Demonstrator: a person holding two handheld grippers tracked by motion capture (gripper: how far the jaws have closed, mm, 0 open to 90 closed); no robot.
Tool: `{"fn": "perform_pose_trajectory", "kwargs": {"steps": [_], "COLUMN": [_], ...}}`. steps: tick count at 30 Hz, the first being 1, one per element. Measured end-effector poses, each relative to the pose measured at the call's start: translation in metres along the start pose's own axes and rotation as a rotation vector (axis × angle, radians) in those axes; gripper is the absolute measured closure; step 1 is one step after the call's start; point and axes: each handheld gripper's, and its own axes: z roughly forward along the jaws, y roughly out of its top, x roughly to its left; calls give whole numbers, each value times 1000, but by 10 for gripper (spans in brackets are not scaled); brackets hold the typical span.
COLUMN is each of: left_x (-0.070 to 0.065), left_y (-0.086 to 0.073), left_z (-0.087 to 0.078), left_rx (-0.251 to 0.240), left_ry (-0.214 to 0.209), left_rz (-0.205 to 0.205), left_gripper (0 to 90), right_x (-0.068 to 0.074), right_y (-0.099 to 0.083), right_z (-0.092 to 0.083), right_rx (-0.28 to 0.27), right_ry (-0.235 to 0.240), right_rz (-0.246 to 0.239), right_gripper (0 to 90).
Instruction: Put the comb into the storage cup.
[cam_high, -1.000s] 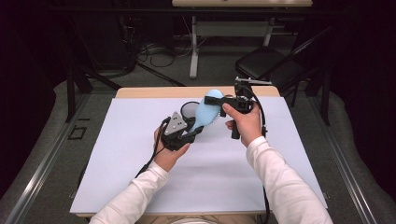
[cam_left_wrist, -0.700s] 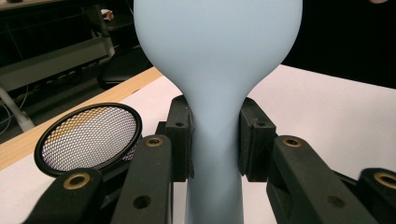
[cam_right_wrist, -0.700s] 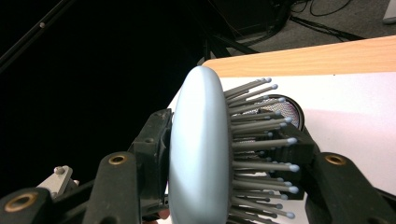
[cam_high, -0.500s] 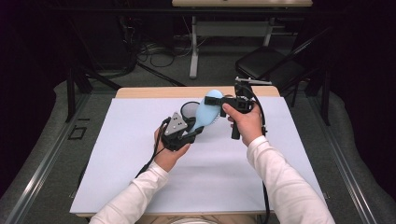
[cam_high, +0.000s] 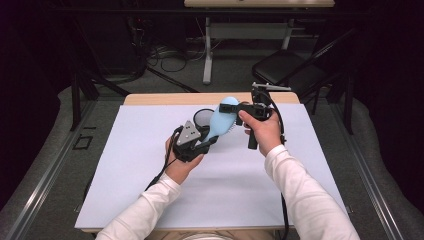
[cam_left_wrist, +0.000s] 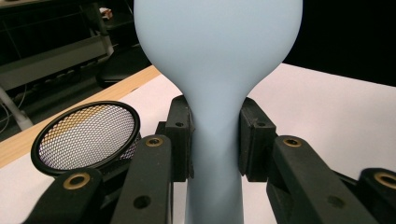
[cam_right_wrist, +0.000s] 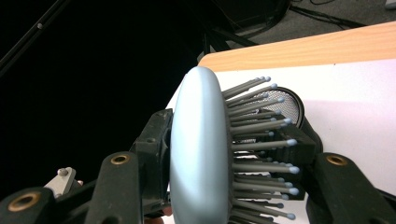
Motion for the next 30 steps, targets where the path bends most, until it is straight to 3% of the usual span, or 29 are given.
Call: {"fn": "perform_pose_trajectory", "kwargs": {"steps": [30], "left_x": [0], "left_y": [-3], "left_z": [3], "left_rx": [0], "left_ry": [-7], "left_rz": [-16], "left_gripper": [694], "right_x": [-1], "right_y": [5], "right_z": [1], "right_rx": [55], "right_ry": [5], "right_rz": [14], "right_gripper": [492]}}
